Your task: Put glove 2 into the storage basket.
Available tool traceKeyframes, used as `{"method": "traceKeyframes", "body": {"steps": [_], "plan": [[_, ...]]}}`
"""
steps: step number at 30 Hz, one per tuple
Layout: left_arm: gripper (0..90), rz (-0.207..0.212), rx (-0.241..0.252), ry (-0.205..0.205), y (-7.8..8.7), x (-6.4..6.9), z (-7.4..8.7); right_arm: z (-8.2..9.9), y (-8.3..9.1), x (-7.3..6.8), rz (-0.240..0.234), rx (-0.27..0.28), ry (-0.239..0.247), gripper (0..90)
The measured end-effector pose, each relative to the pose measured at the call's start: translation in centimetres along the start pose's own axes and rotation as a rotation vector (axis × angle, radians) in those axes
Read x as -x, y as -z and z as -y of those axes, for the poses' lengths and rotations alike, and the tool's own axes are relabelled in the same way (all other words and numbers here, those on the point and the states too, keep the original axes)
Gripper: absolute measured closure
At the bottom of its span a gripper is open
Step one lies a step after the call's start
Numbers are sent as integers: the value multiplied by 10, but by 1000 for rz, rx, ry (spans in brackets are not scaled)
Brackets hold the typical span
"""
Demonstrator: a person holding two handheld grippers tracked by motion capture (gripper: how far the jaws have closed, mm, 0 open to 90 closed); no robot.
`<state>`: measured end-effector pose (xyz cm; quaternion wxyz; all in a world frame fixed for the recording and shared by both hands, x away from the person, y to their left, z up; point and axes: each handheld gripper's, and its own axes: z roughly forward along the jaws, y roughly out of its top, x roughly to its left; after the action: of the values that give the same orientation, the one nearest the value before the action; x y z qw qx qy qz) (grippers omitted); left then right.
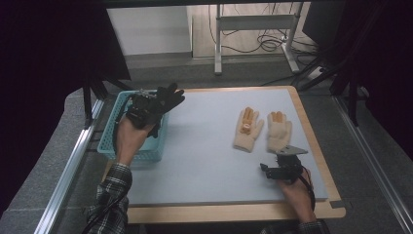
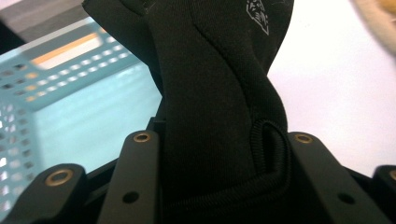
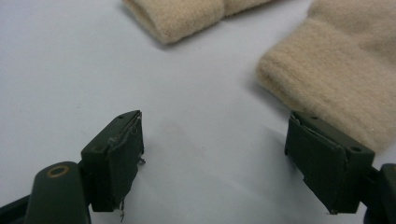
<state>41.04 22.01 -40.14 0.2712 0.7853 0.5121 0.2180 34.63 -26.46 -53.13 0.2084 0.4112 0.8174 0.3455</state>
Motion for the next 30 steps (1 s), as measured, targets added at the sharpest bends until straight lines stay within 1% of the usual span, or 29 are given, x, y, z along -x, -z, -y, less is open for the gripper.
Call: {"method": "traceKeyframes", "body": {"steps": [2,5,6,7,8,16,19,21,24,26,30], "plan": [[627,-12,-9,16,0,-9,4,0,0,0,0,0,0,193],[626,-37,-31,47,-2,-25,13,0,0,0,0,0,0,193],[626,-43,-38,60,-4,-30,16,0,0,0,0,0,0,193],[626,-50,-51,83,-6,-40,21,0,0,0,0,0,-1,193],[626,-50,-51,83,-6,-40,21,0,0,0,1,-1,0,192],[624,-83,-114,200,-20,-80,46,0,0,0,0,0,-1,192],[621,-97,-150,224,-27,-92,55,0,0,0,0,0,-1,192],[620,-109,-171,240,-33,-99,59,0,0,0,0,0,-1,192],[618,-108,-198,265,-42,-104,61,0,0,0,0,0,-1,192],[616,-122,-216,257,-48,-104,60,0,0,0,0,0,-1,192],[611,-131,-252,252,-62,-104,56,0,0,0,0,0,-1,192]]}}
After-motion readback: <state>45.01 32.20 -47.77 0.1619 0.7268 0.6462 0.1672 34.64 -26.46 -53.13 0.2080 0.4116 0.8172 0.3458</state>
